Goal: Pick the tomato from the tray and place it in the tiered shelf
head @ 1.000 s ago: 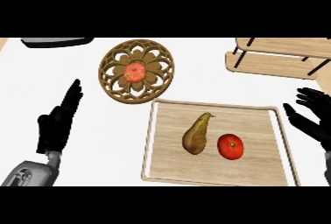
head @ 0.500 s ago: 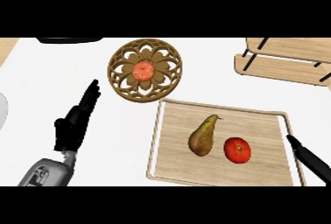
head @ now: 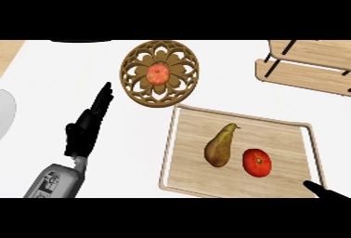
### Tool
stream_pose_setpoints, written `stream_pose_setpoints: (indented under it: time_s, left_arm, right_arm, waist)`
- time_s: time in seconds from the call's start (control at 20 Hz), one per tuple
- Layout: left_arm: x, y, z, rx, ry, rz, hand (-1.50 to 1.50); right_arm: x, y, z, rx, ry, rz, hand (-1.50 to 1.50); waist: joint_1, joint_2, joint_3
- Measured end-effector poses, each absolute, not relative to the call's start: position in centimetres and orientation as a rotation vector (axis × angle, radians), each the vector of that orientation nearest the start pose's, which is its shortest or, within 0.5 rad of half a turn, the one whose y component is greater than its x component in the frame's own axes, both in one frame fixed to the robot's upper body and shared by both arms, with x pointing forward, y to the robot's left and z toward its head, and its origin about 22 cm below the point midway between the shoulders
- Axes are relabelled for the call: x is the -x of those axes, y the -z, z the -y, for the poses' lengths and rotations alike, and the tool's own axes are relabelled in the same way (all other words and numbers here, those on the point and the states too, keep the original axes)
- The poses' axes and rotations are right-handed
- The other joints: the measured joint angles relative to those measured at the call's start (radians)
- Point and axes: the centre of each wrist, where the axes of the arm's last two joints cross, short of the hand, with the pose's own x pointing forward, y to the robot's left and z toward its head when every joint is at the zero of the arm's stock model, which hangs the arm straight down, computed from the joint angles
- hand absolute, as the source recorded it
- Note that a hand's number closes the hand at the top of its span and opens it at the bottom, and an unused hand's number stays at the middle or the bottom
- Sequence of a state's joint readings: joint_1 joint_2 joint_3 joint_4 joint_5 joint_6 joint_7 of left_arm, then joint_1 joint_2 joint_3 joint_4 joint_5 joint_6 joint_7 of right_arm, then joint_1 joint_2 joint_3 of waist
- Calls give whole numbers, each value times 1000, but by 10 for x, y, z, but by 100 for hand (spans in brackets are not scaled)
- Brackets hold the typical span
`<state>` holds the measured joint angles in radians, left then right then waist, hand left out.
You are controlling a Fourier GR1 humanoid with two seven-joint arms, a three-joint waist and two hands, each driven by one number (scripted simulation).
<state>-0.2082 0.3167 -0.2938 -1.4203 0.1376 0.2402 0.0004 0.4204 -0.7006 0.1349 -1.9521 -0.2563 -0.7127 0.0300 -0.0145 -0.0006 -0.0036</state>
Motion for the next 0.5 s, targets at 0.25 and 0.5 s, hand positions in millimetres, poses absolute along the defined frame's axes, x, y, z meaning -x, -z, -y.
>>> stream_pose_setpoints:
  time_s: [0.25,0.5]
  left_arm:
    - [-281,-18,-224,-116,265,1579,0]
    - [-285,-21,-221,-109,270,1583,0]
  right_arm:
    - [-138,-104,316,702,-80,1365,-150]
    - [-140,-139,308,728,-321,1182,-150]
  waist:
    - [17,2,-2]
    - [26,6,-3]
